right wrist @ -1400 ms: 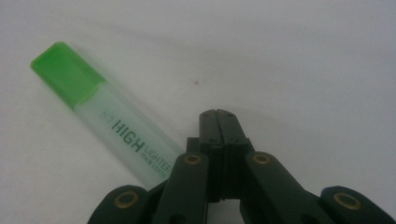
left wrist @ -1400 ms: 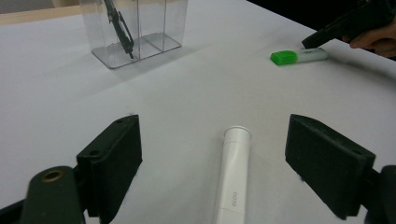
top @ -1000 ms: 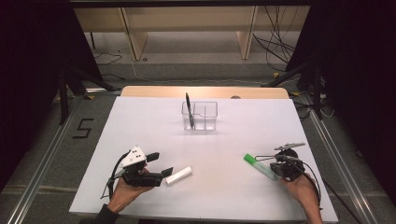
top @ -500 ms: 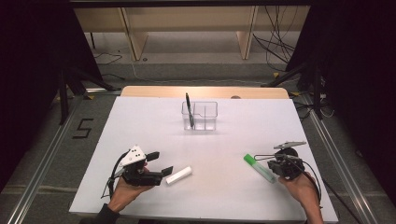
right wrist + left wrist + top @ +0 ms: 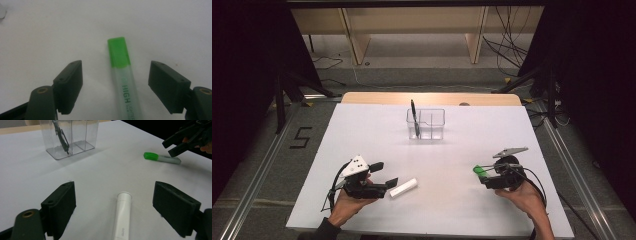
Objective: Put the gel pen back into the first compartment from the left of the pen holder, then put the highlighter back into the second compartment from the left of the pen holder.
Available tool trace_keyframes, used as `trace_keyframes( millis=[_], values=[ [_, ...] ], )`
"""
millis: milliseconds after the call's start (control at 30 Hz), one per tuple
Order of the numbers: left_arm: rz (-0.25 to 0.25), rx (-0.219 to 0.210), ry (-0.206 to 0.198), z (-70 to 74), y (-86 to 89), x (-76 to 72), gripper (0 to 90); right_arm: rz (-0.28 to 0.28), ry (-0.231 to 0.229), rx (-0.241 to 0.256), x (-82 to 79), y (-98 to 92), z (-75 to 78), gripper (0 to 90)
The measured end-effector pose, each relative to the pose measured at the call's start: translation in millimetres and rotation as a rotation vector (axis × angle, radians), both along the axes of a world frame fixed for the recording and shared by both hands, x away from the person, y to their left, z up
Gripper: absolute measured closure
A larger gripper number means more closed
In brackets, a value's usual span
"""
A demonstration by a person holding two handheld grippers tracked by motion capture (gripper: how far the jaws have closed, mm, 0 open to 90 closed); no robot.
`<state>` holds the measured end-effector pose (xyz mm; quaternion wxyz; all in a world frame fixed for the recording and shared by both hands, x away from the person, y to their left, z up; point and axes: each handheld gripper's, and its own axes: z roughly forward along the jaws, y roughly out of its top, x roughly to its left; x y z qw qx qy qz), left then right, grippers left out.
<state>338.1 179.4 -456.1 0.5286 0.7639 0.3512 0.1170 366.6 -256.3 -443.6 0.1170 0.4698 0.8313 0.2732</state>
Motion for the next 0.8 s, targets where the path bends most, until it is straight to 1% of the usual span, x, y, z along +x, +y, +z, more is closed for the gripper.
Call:
trace_keyframes(
  millis=[167, 333, 467, 600, 800],
  values=[
    [-0.004, 0.003, -0.001, 0.2, -0.9, -0.6, 18.2, 0.005, 0.006, -0.007, 0.3, 3.6, -2.1, 26.8],
    [-0.002, 0.0, -0.007, 1.2, -0.5, -1.3, 18.3, -0.01, 0.013, -0.009, 2.7, 4.0, -3.0, 26.9],
    [-0.004, 0.004, -0.009, 1.2, -1.1, -1.5, 18.2, -0.006, 0.03, -0.004, 7.2, 5.5, -4.3, 27.9],
    [-0.004, 0.001, -0.007, 1.0, -1.3, -0.8, 18.3, 0.0, 0.053, -0.015, 13.0, 8.4, -5.9, 29.3],
    [-0.013, 0.008, -0.017, 1.4, -1.9, -2.7, 18.2, 0.017, 0.08, -0.025, 19.1, 9.9, -8.6, 32.4]
  ],
)
